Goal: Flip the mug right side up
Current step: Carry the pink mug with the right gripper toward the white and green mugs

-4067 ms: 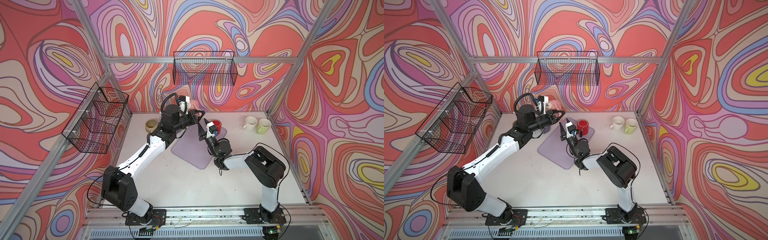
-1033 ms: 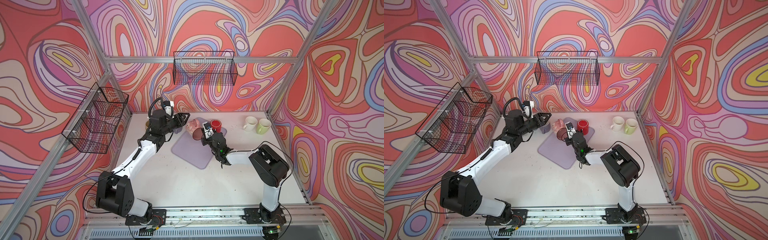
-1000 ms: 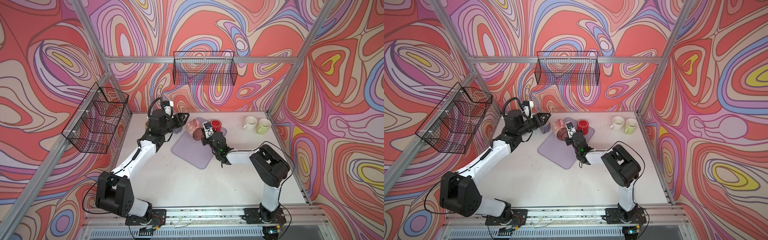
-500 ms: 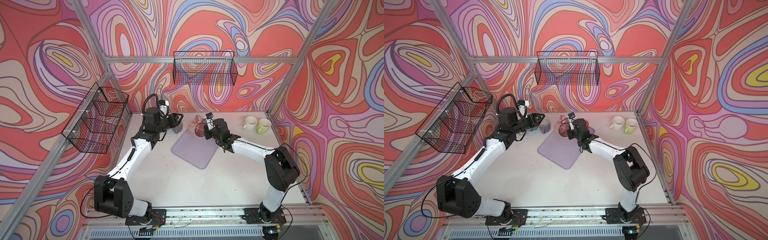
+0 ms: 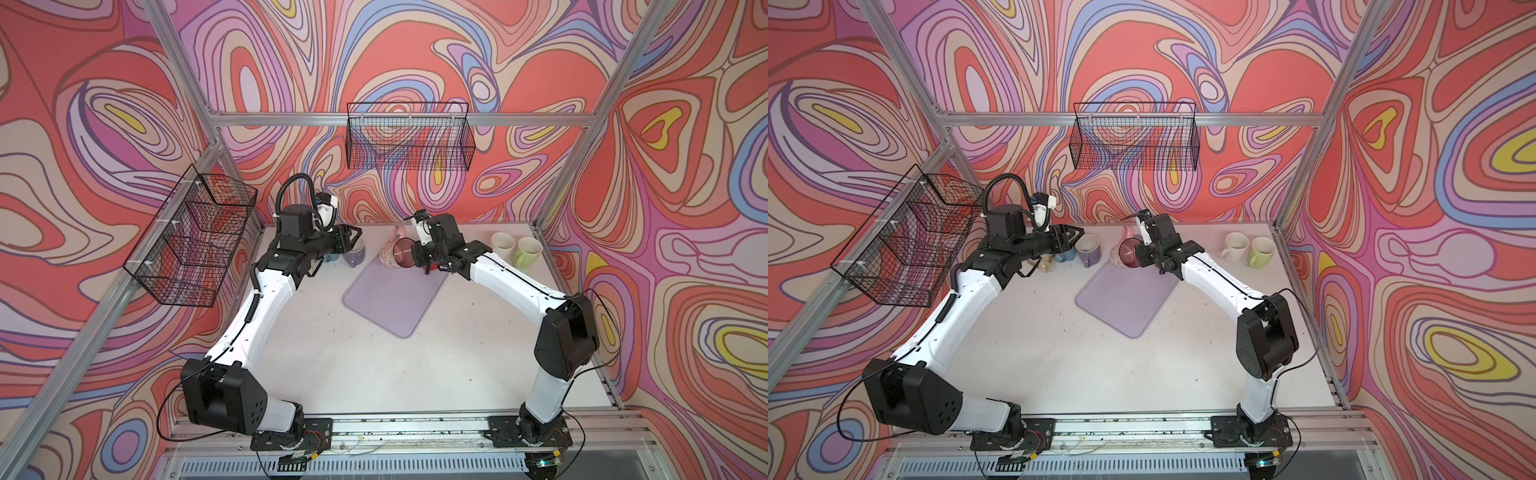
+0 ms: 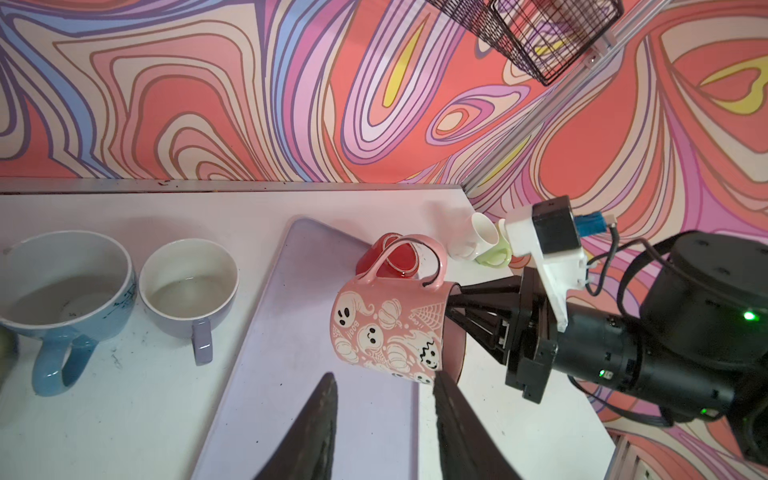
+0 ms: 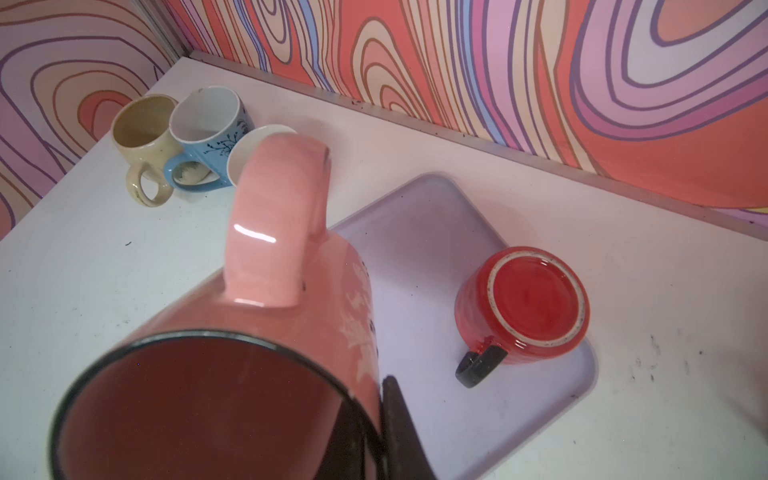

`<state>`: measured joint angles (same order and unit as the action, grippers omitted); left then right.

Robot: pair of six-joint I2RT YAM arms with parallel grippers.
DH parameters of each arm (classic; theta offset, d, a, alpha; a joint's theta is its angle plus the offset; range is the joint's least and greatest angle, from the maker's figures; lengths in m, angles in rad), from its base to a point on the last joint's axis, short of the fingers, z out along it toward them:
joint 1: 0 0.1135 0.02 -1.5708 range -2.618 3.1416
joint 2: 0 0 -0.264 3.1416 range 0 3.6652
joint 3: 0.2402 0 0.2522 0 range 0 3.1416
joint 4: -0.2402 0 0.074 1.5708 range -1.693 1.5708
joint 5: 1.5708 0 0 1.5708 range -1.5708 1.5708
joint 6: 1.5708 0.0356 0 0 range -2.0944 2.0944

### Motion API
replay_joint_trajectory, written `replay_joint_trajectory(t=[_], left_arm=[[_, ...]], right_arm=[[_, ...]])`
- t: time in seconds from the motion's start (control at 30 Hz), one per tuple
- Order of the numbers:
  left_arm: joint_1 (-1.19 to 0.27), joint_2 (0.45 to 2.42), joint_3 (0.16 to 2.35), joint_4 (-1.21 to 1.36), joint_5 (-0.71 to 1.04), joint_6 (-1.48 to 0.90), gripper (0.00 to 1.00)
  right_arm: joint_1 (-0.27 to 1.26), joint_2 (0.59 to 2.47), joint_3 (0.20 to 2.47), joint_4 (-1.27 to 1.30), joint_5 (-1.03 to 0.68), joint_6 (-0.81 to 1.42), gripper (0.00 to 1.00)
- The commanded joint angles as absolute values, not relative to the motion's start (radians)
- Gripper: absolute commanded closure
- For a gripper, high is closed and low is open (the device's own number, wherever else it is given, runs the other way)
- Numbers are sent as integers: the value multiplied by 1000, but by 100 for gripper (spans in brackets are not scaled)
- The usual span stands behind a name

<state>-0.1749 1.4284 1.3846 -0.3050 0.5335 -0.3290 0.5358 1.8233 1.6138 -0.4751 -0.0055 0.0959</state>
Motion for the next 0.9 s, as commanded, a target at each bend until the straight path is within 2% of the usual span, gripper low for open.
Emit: replay_joint_trajectory(t=[0.0, 0.27, 0.63, 0.87], left_arm=[[-169, 1440, 1430, -408, 544, -207, 59], [-172, 1439, 1452, -457, 559, -112, 60], [-288, 1430, 1410, -486, 472, 2, 60], [-308, 1433, 1355, -426, 488, 0, 60]], right_arm=[[526, 1825, 1701, -558, -23, 122, 100], [509, 1820, 1808, -796, 6, 159, 100], [435, 1747, 1845, -999, 59, 186, 100], [368, 1691, 1841, -1083, 117, 214, 100]])
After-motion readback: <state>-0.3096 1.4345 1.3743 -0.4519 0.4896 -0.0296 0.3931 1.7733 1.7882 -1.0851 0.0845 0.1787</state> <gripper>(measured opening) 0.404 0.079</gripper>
